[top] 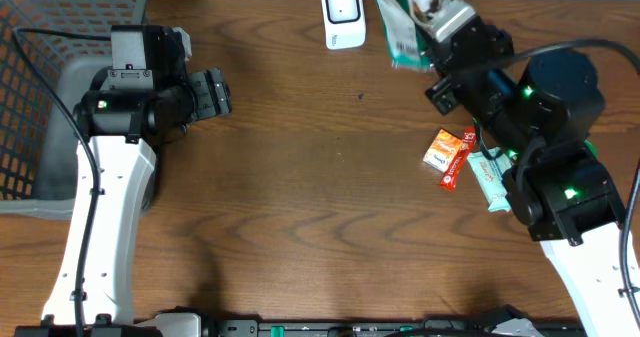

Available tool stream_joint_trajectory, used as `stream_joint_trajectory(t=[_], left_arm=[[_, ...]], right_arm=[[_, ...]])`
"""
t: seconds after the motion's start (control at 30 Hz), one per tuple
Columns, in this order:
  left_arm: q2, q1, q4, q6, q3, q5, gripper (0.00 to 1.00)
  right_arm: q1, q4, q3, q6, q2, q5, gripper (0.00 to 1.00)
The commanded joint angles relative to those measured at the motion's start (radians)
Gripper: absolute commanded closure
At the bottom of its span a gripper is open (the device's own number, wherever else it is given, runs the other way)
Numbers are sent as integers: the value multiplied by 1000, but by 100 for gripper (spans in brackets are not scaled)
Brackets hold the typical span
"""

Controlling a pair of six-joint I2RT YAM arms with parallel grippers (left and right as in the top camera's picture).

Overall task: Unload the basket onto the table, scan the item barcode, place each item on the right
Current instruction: 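Lift the gloves pack with the right gripper toward the white scanner, then hold the gloves pack at the scanner with the right gripper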

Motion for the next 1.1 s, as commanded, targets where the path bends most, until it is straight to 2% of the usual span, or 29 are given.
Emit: stream_joint_trajectory(t=[0.0, 0.07, 0.17, 0.37, 0.5, 0.57, 0.83, 1.0, 1.07], left_arm=[[1, 3, 0, 10, -11, 2, 16], [1, 3, 0, 10, -11, 2, 16], [1, 3, 0, 10, -11, 2, 16], [1, 3, 0, 10, -11, 2, 16], [1, 3, 0, 10, -11, 2, 16], [1, 3, 0, 10, -11, 2, 16], [1, 3, 0, 10, -11, 2, 16], [1, 3, 0, 10, -11, 2, 16], [1, 3, 0, 10, -11, 2, 16]], right_arm=[[27, 60, 16, -266, 23, 8, 99], [42, 118, 16, -344, 58, 26, 99], [52, 196, 16, -347, 116, 90, 99], [57, 503, 26, -346, 335, 254, 99], [58, 440, 151, -333, 473, 274, 99], [57, 345, 320, -321, 597, 281, 99], [63, 211, 800, -309, 977, 357, 99], [59, 313, 884, -314, 1154, 398, 99], [59, 367, 884, -373, 1226, 410, 99]])
